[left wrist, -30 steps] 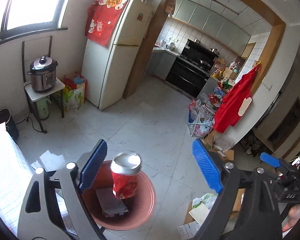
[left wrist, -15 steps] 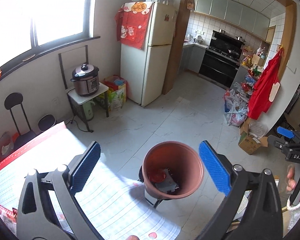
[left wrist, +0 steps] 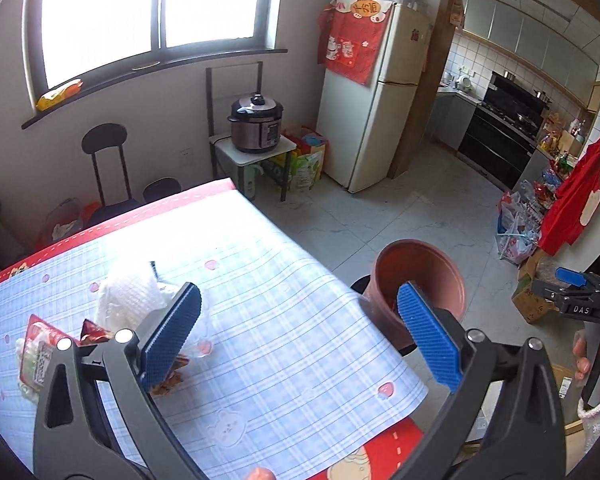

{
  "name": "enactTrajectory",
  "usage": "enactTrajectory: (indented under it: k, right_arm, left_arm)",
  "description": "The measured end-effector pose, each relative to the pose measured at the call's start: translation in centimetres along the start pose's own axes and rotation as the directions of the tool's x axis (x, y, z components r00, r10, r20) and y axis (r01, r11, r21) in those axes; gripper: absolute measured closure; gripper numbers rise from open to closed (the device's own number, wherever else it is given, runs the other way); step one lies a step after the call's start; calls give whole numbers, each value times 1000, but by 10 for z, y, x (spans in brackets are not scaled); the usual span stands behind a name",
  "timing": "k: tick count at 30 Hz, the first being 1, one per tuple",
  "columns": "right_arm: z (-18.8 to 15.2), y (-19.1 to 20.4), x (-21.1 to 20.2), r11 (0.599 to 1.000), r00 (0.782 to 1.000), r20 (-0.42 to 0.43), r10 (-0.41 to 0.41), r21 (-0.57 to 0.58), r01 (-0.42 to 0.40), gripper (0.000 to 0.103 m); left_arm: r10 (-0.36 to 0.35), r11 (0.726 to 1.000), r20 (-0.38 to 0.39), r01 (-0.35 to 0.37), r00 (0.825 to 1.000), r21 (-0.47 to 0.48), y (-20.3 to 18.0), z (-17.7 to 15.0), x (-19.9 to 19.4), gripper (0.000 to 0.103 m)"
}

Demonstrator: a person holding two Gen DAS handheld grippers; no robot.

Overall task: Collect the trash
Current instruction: 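Bring both tools back to the table toward the brown wrapper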

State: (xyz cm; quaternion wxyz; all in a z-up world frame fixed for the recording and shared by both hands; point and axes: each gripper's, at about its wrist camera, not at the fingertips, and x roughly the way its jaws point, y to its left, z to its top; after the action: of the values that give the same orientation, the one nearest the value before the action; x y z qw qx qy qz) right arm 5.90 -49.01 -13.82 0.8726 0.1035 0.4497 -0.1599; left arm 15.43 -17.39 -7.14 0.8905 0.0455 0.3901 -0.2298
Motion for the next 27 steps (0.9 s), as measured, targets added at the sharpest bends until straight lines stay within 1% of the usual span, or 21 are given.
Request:
enactTrajectory:
  k: [5,7,10,13,17,20,22,24,25,27]
  right_arm:
    - [-9,40,5,999,999,-35,13,-42,-14,6]
    - [-11,58,7,998,999,-46,19,-60,-22,6]
    - [-11,85,10,995,998,-59,25,-95,-31,6]
    - [-12,116,13,990,997,-74,36,-136,-46,6]
    - [-13,161,19,980,994,-88,69,-181,-84,6]
    - [-14,196,25,974,988,-98,116,-183,-133,6]
    - [-13,219,30,968,978,-113,174,-165,-191,6]
    - [-11,241,37,956,962,-127,241,-141,-258,6]
    - [-10,255,40,952,959,-126,255,-143,-272,6]
    - [-9,284,45,943,960,-118,256,-187,-274,6]
  left_arm:
    - [0,994,13,2,1000,-105,57,-29,-19,6]
    - [22,990,24,-19,999,-141,79,-39,-26,6]
    - [79,979,48,-68,996,-190,112,-58,-40,6]
    - [118,963,48,-103,992,-251,150,-78,-52,6]
    - [191,929,19,-175,981,-325,204,-111,-68,6]
    - [233,899,-10,-220,972,-378,245,-140,-80,6]
    - [246,881,-44,-243,968,-406,271,-157,-86,6]
    - [272,859,-66,-273,960,-433,293,-172,-92,6]
    - [285,848,-72,-286,956,-446,304,-181,-94,6]
    - [297,826,-82,-299,951,-478,323,-196,-99,6]
